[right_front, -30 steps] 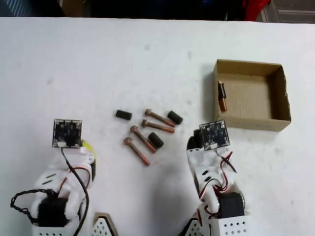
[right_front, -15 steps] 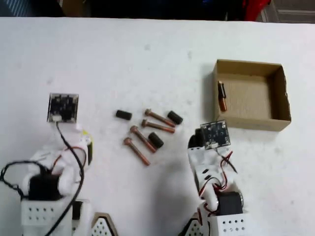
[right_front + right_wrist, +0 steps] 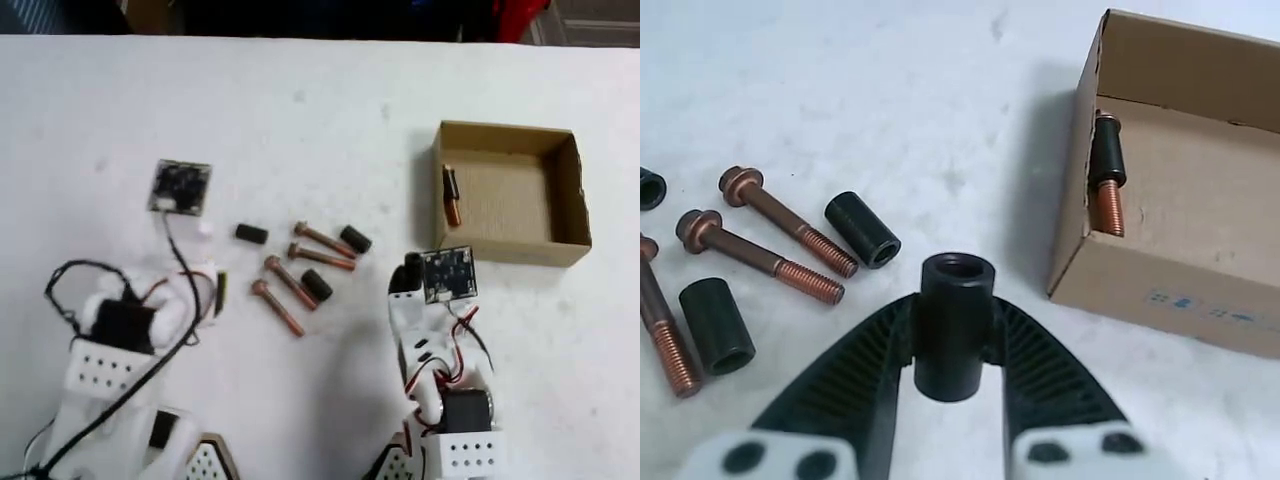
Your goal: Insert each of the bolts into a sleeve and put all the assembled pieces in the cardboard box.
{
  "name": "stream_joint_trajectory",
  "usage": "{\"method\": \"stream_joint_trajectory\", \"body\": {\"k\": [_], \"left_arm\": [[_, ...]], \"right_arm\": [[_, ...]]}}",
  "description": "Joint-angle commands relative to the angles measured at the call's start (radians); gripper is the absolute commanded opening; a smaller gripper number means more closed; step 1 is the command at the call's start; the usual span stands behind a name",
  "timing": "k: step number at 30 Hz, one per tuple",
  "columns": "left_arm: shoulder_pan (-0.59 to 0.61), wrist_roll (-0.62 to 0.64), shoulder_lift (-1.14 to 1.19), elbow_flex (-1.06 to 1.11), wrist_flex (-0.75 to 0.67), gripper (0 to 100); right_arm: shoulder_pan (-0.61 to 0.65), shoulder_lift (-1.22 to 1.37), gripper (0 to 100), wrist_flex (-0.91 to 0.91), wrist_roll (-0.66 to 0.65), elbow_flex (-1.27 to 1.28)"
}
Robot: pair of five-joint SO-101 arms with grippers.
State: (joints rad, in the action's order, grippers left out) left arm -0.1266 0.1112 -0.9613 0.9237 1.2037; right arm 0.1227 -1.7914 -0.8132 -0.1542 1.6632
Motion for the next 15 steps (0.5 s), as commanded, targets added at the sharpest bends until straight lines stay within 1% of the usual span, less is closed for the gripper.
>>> {"method": "stream_joint_trajectory", "body": {"k": [1, 4, 8, 15], "left_arm": [[-0.067, 0.017, 0.081, -0.083, -0.028, 3], [-0.085, 0.018, 0.168, -0.120, -0.028, 3], [-0.081, 0.121, 0.303, -0.175, -0.028, 3], [-0.084, 0.235, 0.466, -0.270, -0.029, 3]], "right_arm": [[-0.005, -0.010, 1.6, 0.024, 0.008, 0.000], [-0.005, -0.010, 1.6, 0.024, 0.008, 0.000], [-0.005, -0.010, 1.6, 0.022, 0.008, 0.000], [-0.005, -0.010, 1.6, 0.019, 0.008, 0.002]]}}
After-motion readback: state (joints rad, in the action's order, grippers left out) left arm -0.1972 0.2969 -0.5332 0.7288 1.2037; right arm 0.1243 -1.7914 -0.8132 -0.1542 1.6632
